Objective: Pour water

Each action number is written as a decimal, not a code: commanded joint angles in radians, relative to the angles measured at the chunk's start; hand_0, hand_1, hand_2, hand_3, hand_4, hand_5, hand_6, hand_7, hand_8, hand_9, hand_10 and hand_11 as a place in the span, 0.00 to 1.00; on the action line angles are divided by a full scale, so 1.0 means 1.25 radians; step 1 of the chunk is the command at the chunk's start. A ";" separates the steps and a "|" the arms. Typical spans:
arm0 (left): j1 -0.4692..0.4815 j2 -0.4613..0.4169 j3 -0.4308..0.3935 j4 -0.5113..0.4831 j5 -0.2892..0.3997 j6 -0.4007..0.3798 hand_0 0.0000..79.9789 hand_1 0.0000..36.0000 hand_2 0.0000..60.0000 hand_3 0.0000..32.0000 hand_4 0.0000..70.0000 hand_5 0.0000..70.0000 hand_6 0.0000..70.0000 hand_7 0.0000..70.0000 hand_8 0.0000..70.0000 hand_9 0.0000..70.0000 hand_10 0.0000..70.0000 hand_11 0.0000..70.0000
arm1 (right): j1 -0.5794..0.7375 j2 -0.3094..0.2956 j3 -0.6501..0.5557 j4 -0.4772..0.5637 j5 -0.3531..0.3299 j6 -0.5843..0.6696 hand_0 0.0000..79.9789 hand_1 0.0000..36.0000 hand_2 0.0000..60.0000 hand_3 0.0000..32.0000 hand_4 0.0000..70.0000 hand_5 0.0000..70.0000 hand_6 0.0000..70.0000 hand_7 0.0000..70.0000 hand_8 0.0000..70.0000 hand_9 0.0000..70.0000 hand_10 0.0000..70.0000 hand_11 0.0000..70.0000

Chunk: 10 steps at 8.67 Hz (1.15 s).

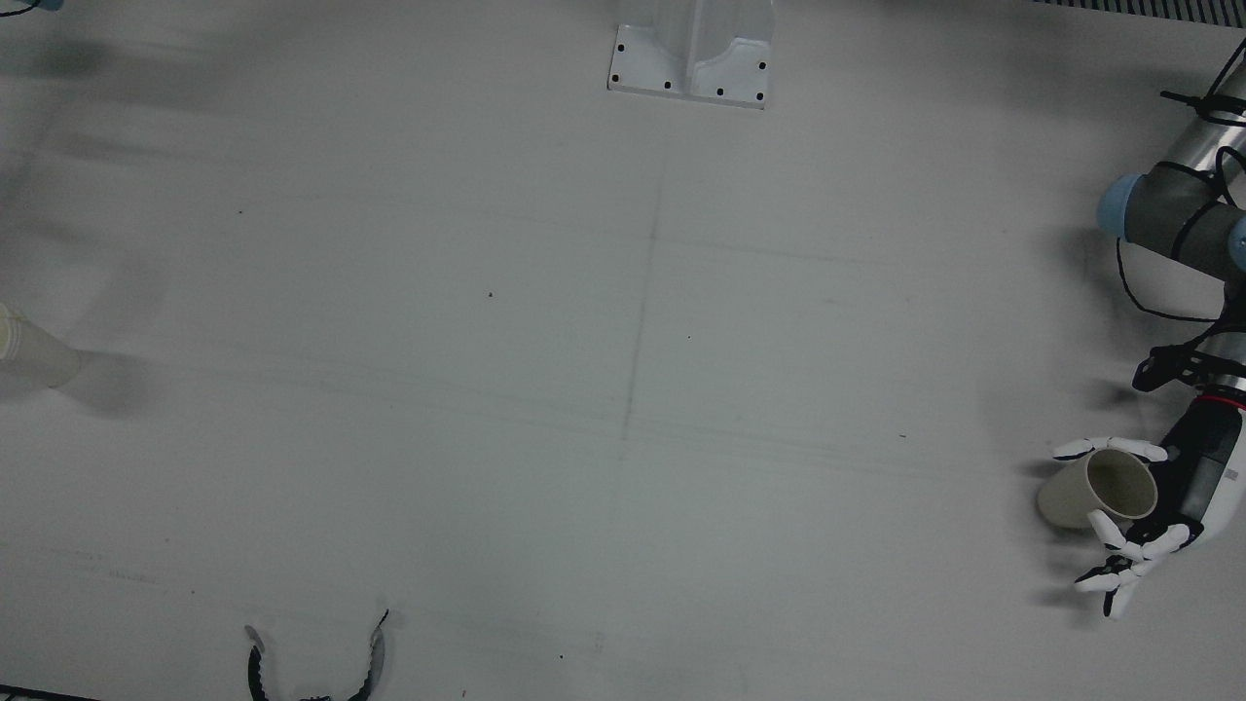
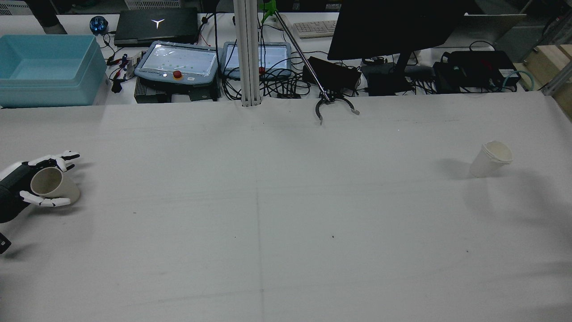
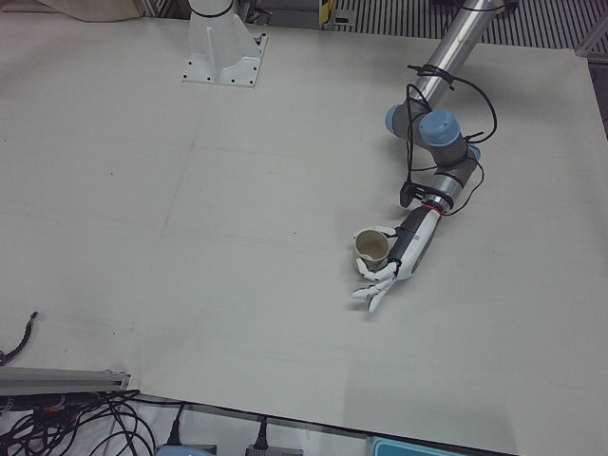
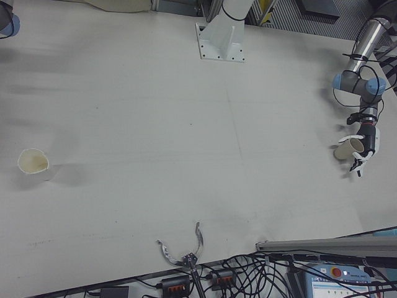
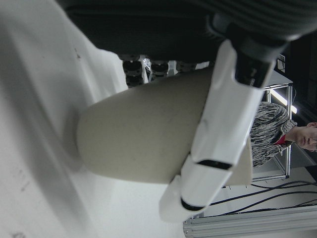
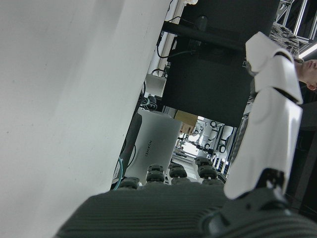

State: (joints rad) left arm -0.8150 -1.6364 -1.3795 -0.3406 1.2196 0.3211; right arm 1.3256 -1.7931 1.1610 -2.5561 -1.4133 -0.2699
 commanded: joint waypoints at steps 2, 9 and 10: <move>-0.001 0.003 -0.062 0.066 0.000 -0.035 1.00 1.00 1.00 0.00 0.82 1.00 0.24 0.25 0.09 0.05 0.11 0.21 | -0.019 0.056 -0.003 -0.001 0.003 -0.099 0.68 0.76 0.49 0.00 0.03 0.11 0.15 0.08 0.07 0.06 0.00 0.00; -0.002 0.007 -0.077 0.069 -0.001 -0.036 1.00 1.00 1.00 0.00 0.81 1.00 0.24 0.26 0.09 0.05 0.11 0.21 | -0.162 0.163 -0.053 -0.012 0.022 -0.180 0.68 0.71 0.33 0.00 0.01 0.11 0.15 0.08 0.04 0.02 0.00 0.00; -0.002 0.010 -0.076 0.069 -0.001 -0.035 1.00 1.00 1.00 0.00 0.81 1.00 0.24 0.26 0.09 0.05 0.11 0.21 | -0.197 0.163 -0.053 -0.012 0.055 -0.180 0.69 0.69 0.27 0.00 0.00 0.11 0.15 0.09 0.03 0.01 0.00 0.00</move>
State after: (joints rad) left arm -0.8171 -1.6296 -1.4738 -0.2541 1.2181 0.2762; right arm 1.1512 -1.5973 1.0961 -2.5686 -1.3961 -0.4747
